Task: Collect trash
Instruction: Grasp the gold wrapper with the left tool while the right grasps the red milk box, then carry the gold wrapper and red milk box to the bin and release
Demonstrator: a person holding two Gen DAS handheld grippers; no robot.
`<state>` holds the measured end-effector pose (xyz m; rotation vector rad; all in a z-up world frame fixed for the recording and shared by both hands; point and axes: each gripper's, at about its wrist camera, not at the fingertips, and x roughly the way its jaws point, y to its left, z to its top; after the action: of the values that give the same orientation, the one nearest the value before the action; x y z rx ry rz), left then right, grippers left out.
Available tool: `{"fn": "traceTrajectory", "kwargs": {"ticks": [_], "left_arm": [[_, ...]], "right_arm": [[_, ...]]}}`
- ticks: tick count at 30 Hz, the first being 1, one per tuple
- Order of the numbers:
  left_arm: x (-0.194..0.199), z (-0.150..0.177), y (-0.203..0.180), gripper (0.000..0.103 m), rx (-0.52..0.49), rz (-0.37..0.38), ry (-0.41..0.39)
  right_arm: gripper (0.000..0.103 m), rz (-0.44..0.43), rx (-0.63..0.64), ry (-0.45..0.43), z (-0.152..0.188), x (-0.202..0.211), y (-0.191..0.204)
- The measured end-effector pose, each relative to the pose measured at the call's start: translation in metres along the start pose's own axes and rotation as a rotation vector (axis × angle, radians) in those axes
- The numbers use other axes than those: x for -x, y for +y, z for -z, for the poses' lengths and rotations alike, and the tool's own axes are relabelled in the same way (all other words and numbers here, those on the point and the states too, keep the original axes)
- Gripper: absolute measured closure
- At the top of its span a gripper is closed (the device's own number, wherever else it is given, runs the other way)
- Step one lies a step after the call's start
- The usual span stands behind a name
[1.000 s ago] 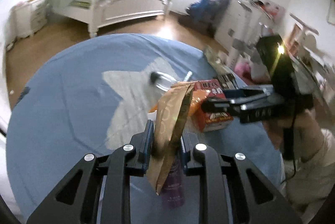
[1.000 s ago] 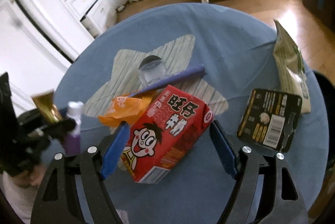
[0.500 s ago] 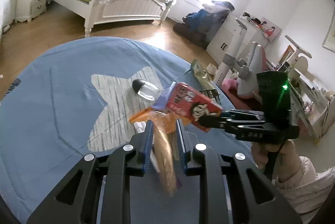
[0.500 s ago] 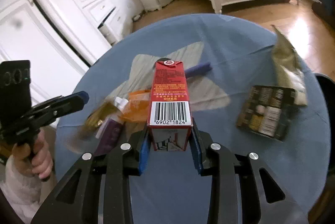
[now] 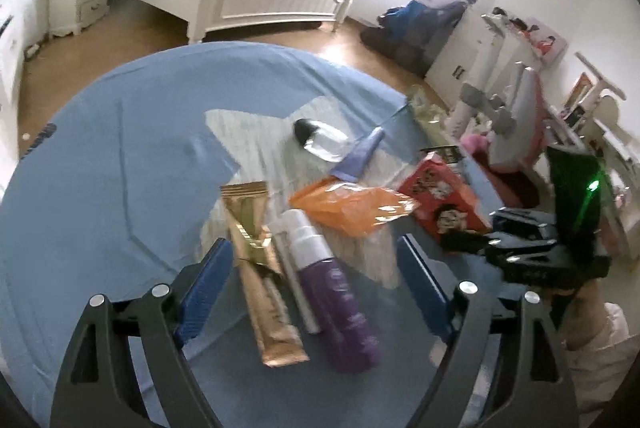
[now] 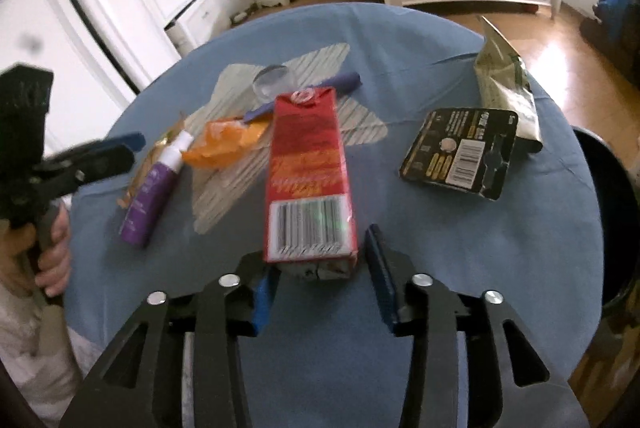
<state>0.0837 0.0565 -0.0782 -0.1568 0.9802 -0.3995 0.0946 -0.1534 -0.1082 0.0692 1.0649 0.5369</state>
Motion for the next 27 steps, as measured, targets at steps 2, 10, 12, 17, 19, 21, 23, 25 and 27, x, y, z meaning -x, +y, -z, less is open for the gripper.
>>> {"fn": "traceTrajectory", "kwargs": {"ticks": [2,10,12,17,19,21,23,25,27], "left_arm": [[-0.006,0.0,0.009,0.033,0.033,0.012,0.012],[-0.01,-0.004,0.036,0.08,0.133,-0.057,0.002],[-0.011,-0.006,0.04,0.097,0.145,-0.118,0.011],[-0.004,-0.005,0.04,0.101,0.152,-0.144,-0.017],[0.004,-0.008,0.033,0.101,0.141,-0.146,-0.049],[0.013,-0.012,0.026,0.101,0.147,-0.125,-0.077],[0.026,-0.023,0.008,0.101,0.126,-0.096,-0.113],[0.034,-0.035,-0.01,0.101,0.095,-0.054,-0.141],[0.041,-0.049,-0.032,0.101,0.062,-0.01,-0.166]], "right_arm": [[0.052,-0.007,-0.003,-0.013,-0.004,-0.001,0.002],[0.067,-0.052,-0.019,-0.062,-0.016,-0.001,-0.001],[0.068,-0.071,-0.032,-0.075,-0.014,0.0,-0.001],[0.068,-0.135,-0.095,-0.135,-0.006,0.02,-0.014],[0.068,-0.153,-0.126,-0.177,-0.003,0.033,-0.023],[0.068,-0.157,-0.158,-0.231,-0.001,0.051,-0.036],[0.068,-0.148,-0.176,-0.279,-0.001,0.066,-0.048],[0.068,-0.132,-0.2,-0.339,-0.001,0.087,-0.064],[0.068,-0.105,-0.221,-0.39,-0.003,0.104,-0.079]]}}
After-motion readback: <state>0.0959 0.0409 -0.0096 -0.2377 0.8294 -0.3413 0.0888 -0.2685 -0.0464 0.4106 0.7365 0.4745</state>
